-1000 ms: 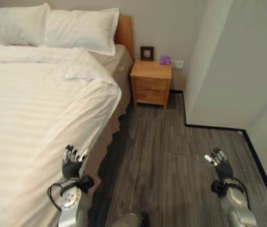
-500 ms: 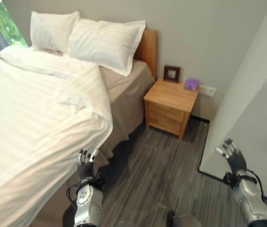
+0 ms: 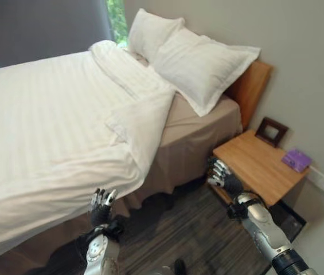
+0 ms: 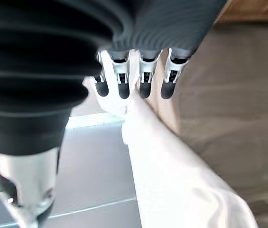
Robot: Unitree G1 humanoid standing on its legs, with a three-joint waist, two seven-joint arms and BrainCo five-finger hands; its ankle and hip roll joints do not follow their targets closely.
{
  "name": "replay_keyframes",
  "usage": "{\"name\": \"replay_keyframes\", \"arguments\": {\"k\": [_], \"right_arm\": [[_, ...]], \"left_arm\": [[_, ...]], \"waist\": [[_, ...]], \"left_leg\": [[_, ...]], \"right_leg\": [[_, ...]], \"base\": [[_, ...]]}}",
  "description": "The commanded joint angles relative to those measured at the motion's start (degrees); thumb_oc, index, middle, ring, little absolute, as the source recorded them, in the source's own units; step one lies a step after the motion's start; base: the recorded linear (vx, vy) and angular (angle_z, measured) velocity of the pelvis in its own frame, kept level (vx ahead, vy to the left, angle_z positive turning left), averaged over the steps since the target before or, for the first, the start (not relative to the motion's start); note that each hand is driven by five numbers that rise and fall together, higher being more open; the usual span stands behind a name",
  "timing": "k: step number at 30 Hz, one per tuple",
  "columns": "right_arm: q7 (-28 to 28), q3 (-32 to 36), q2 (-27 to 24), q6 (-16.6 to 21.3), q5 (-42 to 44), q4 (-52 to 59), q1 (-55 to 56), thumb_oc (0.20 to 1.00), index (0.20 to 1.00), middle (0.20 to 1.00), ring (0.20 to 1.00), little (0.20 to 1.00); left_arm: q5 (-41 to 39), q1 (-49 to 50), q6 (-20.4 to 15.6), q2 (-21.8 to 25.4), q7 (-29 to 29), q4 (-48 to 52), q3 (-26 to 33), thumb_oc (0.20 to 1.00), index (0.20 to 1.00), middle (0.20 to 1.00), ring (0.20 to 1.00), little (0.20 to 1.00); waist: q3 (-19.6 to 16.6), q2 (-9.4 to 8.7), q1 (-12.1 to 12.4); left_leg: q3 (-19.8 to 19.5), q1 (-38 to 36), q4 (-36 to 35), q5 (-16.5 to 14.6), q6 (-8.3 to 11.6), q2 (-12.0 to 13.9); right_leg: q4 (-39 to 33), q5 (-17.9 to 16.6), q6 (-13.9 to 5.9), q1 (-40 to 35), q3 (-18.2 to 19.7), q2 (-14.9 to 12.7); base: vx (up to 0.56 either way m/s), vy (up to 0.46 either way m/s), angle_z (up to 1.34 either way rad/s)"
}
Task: Making the bed.
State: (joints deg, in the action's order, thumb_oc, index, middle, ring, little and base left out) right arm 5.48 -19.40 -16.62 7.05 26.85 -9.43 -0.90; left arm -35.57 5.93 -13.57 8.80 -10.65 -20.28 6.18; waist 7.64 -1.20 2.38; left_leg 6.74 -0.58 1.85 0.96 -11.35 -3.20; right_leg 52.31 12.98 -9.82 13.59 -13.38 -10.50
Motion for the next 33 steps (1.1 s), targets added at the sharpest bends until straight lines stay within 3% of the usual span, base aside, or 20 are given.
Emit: {"name": "replay_keyframes", "arguments": {"k": [1,2,3,4,6,8,9,11,12,15,23,26,27,29,32,33], "right_arm": [[1.56,3.56,-3.49,1.53,-1.33,3.59,-0.77,1.000,1.000,1.000,1.000,1.000],[1.77,4.63,-4.82,1.84,-1.78,3.64,0.38,1.000,1.000,1.000,1.000,1.000],[1.08,5.46,-5.42,2.31,-2.22,3.52,0.97,1.000,1.000,1.000,1.000,1.000],[1.08,5.49,-5.39,2.33,-2.23,3.50,1.00,1.000,1.000,1.000,1.000,1.000],[1.03,6.42,-4.81,2.64,0.27,2.22,1.86,1.000,1.000,1.000,1.000,1.000],[1.00,7.22,-5.21,2.84,1.33,2.15,1.90,1.000,1.000,1.000,1.000,1.000],[1.06,8.44,-5.89,3.39,2.73,2.82,2.57,1.000,1.000,1.000,1.000,1.000],[0.12,9.81,-6.56,3.45,1.85,3.06,2.92,1.000,1.000,1.000,1.000,1.000],[-0.22,9.79,-6.37,3.31,2.07,3.14,2.84,1.000,1.000,1.000,1.000,1.000],[-0.51,10.02,-4.16,3.41,2.84,3.67,4.55,1.000,1.000,1.000,1.000,1.000],[-0.68,9.01,-3.05,2.48,1.07,2.11,4.56,1.000,1.000,1.000,1.000,1.000],[-0.35,7.93,-3.00,2.85,0.75,2.80,2.56,1.000,1.000,1.000,1.000,1.000],[-0.84,6.96,-2.52,2.90,0.04,2.04,0.62,1.000,1.000,1.000,1.000,1.000],[-0.87,6.52,-2.18,2.97,0.31,1.98,-0.12,1.000,1.000,1.000,1.000,1.000],[-0.04,5.47,-2.88,2.84,0.31,1.83,-1.65,1.000,1.000,1.000,1.000,1.000],[0.21,4.86,-3.49,2.86,0.37,1.80,-1.98,1.000,1.000,1.000,1.000,1.000]], "left_arm": [[-0.31,-2.66,-3.52,4.36,3.00,3.50,-1.45,1.000,1.000,1.000,1.000,1.000],[-0.55,-2.55,-3.59,4.64,3.93,2.46,-2.02,1.000,1.000,1.000,1.000,1.000],[-0.22,-2.92,-3.87,5.06,2.98,1.46,-2.06,1.000,1.000,1.000,1.000,1.000],[-0.21,-2.92,-3.88,5.09,2.95,1.45,-2.11,1.000,1.000,1.000,1.000,1.000],[-1.44,-0.85,-3.22,3.68,4.02,0.60,-1.28,1.000,1.000,1.000,1.000,1.000],[-2.83,-0.26,-3.11,3.71,4.99,0.15,-0.57,1.000,1.000,1.000,1.000,1.000],[-3.35,-0.17,-2.79,3.57,5.37,-0.56,-0.86,1.000,1.000,1.000,1.000,1.000],[-2.71,-1.19,-2.02,3.94,5.15,-2.71,-1.73,1.000,1.000,1.000,1.000,1.000],[-2.67,-1.27,-1.82,3.91,5.05,-3.27,-1.71,1.000,1.000,1.000,1.000,1.000],[-2.41,-0.87,-2.09,3.43,4.02,-3.36,-1.77,1.000,1.000,1.000,1.000,1.000],[-4.45,0.49,-3.17,4.44,3.10,-1.30,2.68,1.000,1.000,1.000,1.000,1.000],[1.34,-0.34,-3.33,6.94,-0.08,-0.63,3.36,1.000,1.000,1.000,1.000,1.000],[2.12,-1.89,-3.51,7.78,-0.35,0.12,2.61,1.000,1.000,1.000,1.000,1.000],[2.24,-3.11,-3.62,8.47,-0.21,0.31,2.26,1.000,1.000,1.000,1.000,1.000],[3.43,-5.65,-3.76,10.27,1.04,2.89,0.92,1.000,1.000,1.000,1.000,1.000],[3.43,-7.49,-3.53,11.11,1.53,3.28,-0.14,1.000,1.000,1.000,1.000,1.000]], "waist": [[-0.88,-1.00,-1.28],[-0.99,-2.33,-1.58],[-1.31,-3.49,-0.90],[-1.26,-3.52,-0.97],[-2.54,-4.69,0.64],[-2.28,-4.87,1.04],[-0.90,-4.93,0.75],[-0.24,-5.06,-0.81],[-0.47,-4.79,-1.16],[-1.70,-3.78,-2.18],[-2.82,-3.21,-1.05],[-1.44,-1.44,-0.85],[-0.15,-0.66,-1.35],[0.41,-0.42,-1.78],[0.25,0.30,-4.03],[0.08,-0.18,-5.31]], "left_leg": [[-3.46,-3.25,-2.47,1.87,10.10,2.30],[-7.94,-3.12,-2.53,1.33,10.61,1.61],[-10.14,-2.56,-2.94,1.28,10.66,1.21],[-10.25,-2.64,-2.94,1.26,10.65,1.18],[-14.83,-1.50,-2.88,1.11,11.11,0.44],[-15.03,-0.55,-0.54,0.47,11.86,0.29],[-13.92,2.46,4.05,0.04,12.53,0.04],[-6.82,3.92,6.77,-1.00,13.18,2.33],[-5.77,3.38,6.56,-2.31,13.17,2.71],[-4.26,0.61,0.46,-0.31,13.16,3.50],[-2.45,-1.25,-1.15,-0.71,12.83,2.52],[-2.68,-2.23,-1.86,-1.56,11.05,1.63],[-2.54,-3.44,-2.20,-1.87,10.46,1.17],[-2.83,-4.20,-2.65,-1.88,10.41,1.15],[-4.24,-7.34,-5.37,-2.52,10.72,1.05],[-5.28,-8.87,-5.81,-3.37,10.82,0.56]], "right_leg": [[-37.30,-18.03,1.29,-8.75,8.40,3.52],[-48.13,-15.11,1.57,-11.86,16.98,6.85],[-51.07,-15.20,2.24,-12.94,19.59,7.65],[-51.33,-15.27,2.25,-13.19,19.47,7.60],[-55.26,-15.89,2.73,-16.32,17.79,7.83],[-55.91,-16.22,2.76,-16.91,17.41,7.76],[-55.99,-16.86,3.25,-16.85,15.61,7.24],[-56.61,-17.03,3.69,-17.26,12.30,6.35],[-56.96,-16.65,3.90,-17.71,12.00,6.60],[-57.26,-16.89,3.51,-17.80,10.38,6.93],[-56.97,-16.59,2.47,-17.89,9.44,5.59],[-44.34,-15.37,0.94,-12.03,10.88,4.27],[-37.06,-17.96,0.08,-8.86,11.02,3.30],[-34.64,-18.74,0.22,-6.85,11.51,3.81],[-39.53,-18.47,1.36,-2.54,12.00,6.34],[-44.84,-20.28,1.37,-1.82,12.77,7.50]], "base": [[0.26,-0.356,2.57],[0.25,-0.354,2.00],[0.16,-0.224,2.00],[0.08,-0.180,1.58],[0.11,-0.262,1.01],[0.03,-0.197,0.77],[-0.07,-0.170,0.71],[-0.10,-0.076,1.30],[-0.02,0.000,1.42],[0.04,0.040,0.29],[0.06,0.086,-0.15],[-0.01,0.191,-0.06],[-0.01,0.210,-0.14],[0.07,0.118,-0.28],[0.26,0.065,-0.01],[0.42,-0.016,-0.04]]}}
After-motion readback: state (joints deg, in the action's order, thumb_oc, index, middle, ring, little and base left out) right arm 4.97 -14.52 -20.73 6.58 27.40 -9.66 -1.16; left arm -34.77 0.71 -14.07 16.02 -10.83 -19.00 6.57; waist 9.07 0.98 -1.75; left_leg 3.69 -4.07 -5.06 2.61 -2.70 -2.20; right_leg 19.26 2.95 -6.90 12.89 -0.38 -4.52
